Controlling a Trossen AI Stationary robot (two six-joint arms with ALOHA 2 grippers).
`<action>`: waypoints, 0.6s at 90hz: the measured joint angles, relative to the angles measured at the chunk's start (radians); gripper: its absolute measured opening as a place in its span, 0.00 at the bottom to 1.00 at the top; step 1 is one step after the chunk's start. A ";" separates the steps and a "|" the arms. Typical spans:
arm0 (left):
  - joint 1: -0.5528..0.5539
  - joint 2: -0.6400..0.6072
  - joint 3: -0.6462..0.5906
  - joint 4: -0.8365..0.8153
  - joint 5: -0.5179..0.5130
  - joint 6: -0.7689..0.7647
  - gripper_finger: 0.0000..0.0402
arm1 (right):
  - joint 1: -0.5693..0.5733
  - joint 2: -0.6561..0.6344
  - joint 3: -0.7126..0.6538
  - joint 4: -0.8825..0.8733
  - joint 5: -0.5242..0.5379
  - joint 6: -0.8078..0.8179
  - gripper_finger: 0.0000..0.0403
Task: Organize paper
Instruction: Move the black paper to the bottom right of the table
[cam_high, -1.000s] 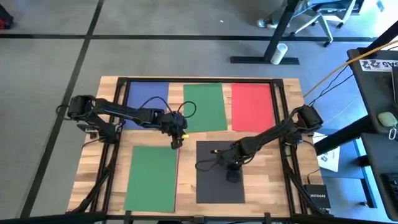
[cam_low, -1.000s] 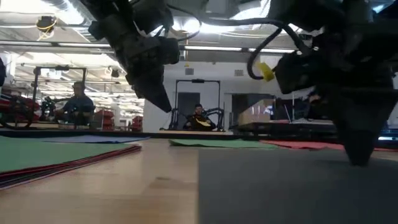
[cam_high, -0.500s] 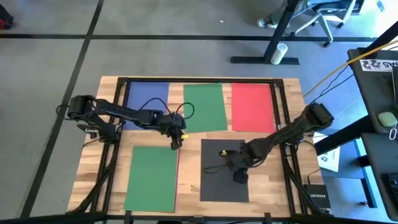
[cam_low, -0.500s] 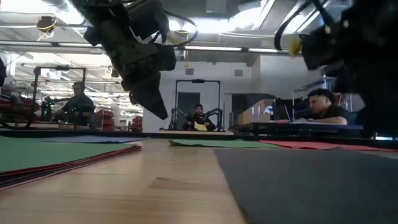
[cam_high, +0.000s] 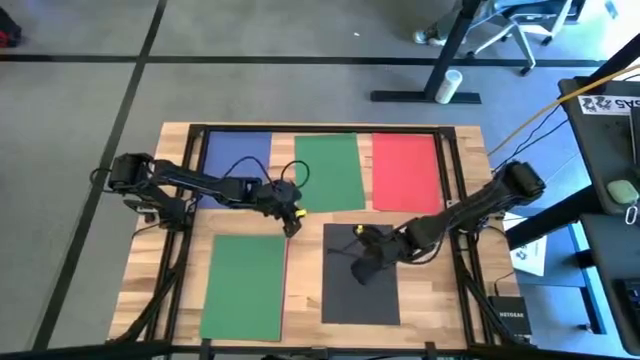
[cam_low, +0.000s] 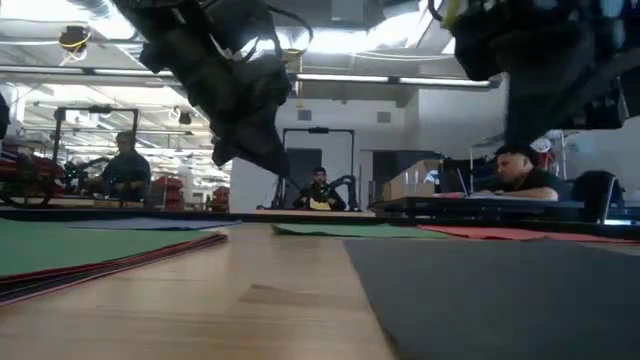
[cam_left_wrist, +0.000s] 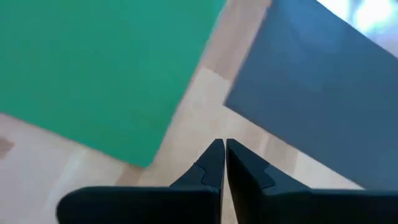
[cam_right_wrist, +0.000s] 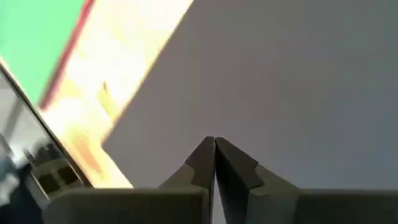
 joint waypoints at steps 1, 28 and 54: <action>0.001 0.000 0.000 0.000 -0.004 -0.004 0.00 | 0.000 0.003 0.000 0.000 0.002 0.011 0.00; 0.004 0.000 0.000 -0.036 -0.049 -0.022 0.00 | -0.011 0.125 -0.001 0.075 0.000 0.216 0.00; -0.002 0.000 0.000 -0.040 -0.088 -0.024 0.00 | 0.005 0.189 -0.001 0.086 -0.003 0.306 0.00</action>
